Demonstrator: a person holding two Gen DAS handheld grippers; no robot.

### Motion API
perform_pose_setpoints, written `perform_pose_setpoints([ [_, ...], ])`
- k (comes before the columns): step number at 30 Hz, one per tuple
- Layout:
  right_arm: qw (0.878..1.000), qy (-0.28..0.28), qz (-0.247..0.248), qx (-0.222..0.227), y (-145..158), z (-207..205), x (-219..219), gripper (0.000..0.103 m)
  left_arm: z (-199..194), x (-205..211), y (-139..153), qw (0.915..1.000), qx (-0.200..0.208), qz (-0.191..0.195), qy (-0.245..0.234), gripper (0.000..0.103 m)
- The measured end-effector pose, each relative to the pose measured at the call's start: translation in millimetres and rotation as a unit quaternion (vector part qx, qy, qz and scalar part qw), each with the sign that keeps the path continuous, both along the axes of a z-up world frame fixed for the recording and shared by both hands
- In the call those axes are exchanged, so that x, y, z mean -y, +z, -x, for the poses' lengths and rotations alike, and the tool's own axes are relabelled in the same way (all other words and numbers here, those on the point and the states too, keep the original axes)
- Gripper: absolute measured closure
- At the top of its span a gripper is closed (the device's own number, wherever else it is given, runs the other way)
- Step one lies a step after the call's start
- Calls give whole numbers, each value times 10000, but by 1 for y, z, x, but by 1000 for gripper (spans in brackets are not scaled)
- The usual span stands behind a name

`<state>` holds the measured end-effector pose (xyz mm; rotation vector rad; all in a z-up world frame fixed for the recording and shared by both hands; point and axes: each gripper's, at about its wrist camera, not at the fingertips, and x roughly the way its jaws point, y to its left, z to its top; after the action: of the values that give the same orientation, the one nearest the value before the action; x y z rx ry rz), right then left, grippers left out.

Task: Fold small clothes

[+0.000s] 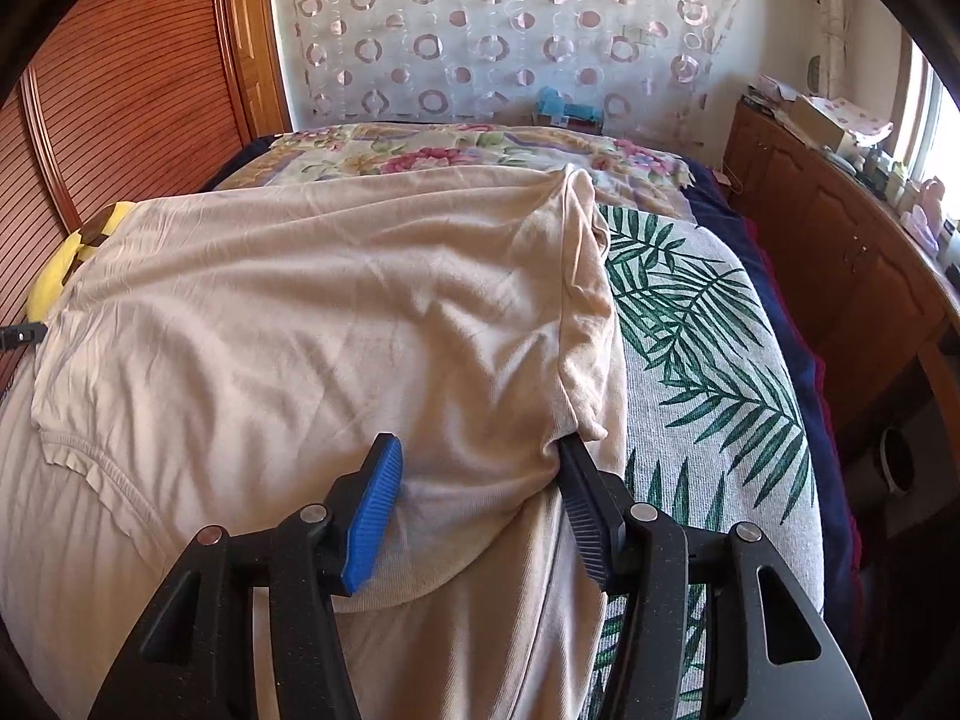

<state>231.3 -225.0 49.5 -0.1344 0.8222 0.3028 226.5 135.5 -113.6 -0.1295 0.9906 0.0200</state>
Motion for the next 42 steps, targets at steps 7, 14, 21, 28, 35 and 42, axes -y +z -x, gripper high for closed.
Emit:
perform_pose_setpoints([
  [7,10000,-5,9,2,-2,-1,1,47,-2,-1,3,9999,1,115,103,75],
  [14,10000,-2,4,6,-2,-1,1,47,-17,4,9,9993,274,219,-110,95],
  [21,10000,-3,5,5,-2,-2,1,46,-26,5,4,9998,147,131,-70,95],
  [28,10000,-5,9,5,-2,-1,1,46,-28,-1,-1,9994,183,307,23,91],
  [35,9989,-72,-455,-106,0,-6,14,48,-24,3,2,9994,313,161,-42,97],
  [42,9991,-93,-386,-123,3,-15,11,99,-18,-1,14,9979,576,295,62,98],
])
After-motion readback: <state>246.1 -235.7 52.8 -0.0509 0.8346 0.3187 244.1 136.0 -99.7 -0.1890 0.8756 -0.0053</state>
